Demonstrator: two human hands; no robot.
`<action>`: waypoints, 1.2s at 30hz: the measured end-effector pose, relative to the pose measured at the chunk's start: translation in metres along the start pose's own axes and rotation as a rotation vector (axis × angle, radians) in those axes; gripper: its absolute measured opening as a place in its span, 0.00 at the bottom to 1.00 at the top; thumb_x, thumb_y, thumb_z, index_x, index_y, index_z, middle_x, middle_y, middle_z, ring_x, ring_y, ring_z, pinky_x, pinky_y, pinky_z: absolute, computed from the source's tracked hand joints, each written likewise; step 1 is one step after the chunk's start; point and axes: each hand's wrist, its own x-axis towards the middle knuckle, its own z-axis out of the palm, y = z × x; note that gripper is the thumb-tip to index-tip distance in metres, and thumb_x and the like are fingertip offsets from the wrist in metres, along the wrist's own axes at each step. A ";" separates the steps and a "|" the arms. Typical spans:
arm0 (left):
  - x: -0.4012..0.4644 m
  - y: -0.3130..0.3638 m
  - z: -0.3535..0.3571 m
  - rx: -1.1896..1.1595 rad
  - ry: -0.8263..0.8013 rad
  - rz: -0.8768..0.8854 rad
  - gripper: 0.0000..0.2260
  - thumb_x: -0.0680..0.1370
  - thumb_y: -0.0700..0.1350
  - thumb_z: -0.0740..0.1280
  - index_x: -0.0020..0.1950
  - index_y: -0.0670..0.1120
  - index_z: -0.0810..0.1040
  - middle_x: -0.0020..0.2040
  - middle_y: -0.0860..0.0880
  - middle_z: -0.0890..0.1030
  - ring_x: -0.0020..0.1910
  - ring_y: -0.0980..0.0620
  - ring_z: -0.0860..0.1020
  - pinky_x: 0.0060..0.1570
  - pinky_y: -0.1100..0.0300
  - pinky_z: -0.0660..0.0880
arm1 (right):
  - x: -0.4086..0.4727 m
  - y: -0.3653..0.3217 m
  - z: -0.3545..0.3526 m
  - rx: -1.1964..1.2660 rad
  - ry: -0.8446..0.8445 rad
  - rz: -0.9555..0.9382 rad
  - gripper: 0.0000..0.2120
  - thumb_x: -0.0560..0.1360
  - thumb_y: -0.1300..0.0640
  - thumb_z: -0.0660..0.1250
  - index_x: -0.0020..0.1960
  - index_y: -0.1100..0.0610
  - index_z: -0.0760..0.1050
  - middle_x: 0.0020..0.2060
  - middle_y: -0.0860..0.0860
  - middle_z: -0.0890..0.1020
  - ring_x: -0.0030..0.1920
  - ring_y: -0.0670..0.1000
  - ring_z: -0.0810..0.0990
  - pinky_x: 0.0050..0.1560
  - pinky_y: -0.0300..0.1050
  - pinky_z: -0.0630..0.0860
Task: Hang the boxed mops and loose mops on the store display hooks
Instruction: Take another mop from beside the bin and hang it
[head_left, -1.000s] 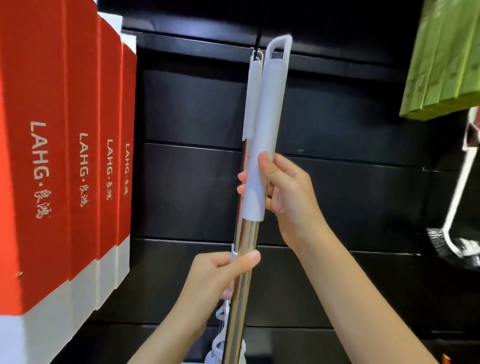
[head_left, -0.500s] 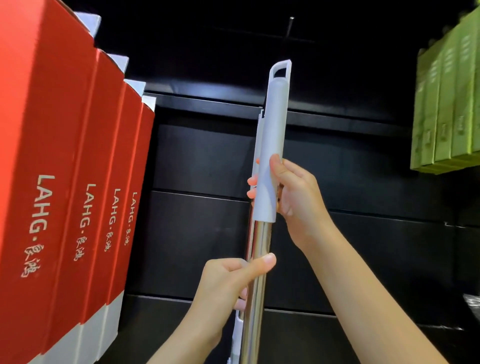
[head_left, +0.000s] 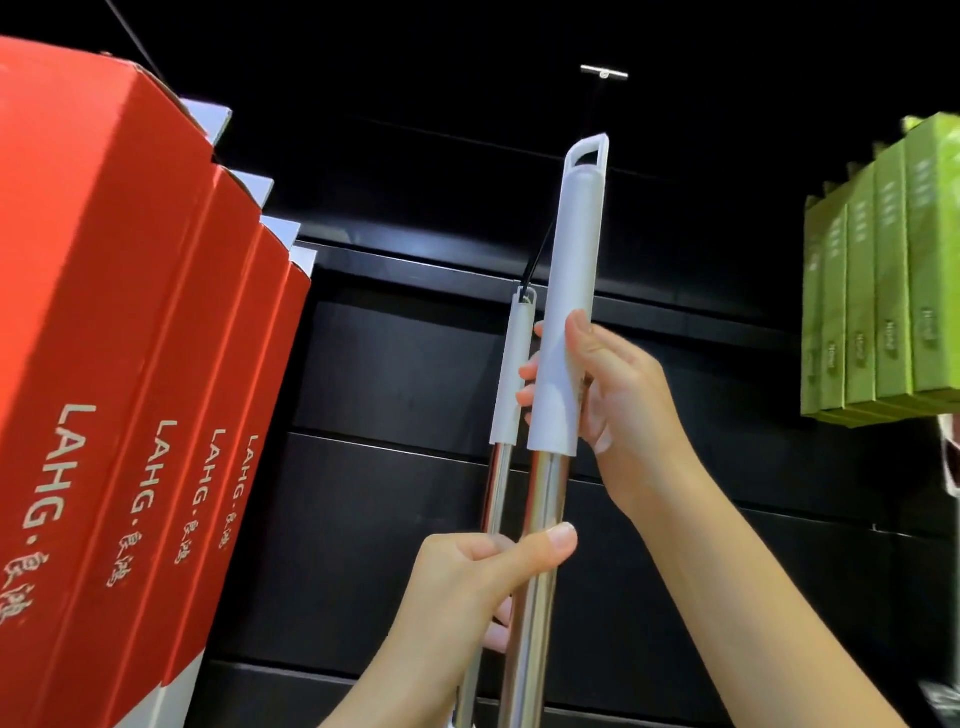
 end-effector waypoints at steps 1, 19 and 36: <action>0.001 0.003 0.001 0.002 -0.005 0.006 0.18 0.63 0.61 0.72 0.23 0.49 0.75 0.23 0.54 0.72 0.25 0.58 0.74 0.34 0.64 0.75 | 0.002 -0.002 -0.001 -0.003 -0.001 -0.002 0.14 0.77 0.46 0.61 0.51 0.55 0.78 0.36 0.50 0.84 0.35 0.50 0.84 0.41 0.45 0.83; 0.025 0.021 0.001 0.005 0.064 0.065 0.20 0.62 0.62 0.73 0.27 0.45 0.78 0.26 0.50 0.76 0.25 0.58 0.77 0.33 0.66 0.76 | 0.035 -0.009 -0.001 -0.009 0.009 0.033 0.13 0.78 0.46 0.60 0.50 0.54 0.77 0.35 0.50 0.85 0.36 0.52 0.84 0.44 0.50 0.83; 0.039 0.022 -0.014 0.125 0.122 0.137 0.36 0.60 0.65 0.73 0.44 0.31 0.80 0.37 0.35 0.78 0.35 0.46 0.78 0.46 0.53 0.82 | 0.047 -0.007 0.010 -0.025 -0.016 -0.019 0.14 0.80 0.47 0.58 0.48 0.55 0.77 0.37 0.52 0.84 0.35 0.51 0.84 0.44 0.51 0.82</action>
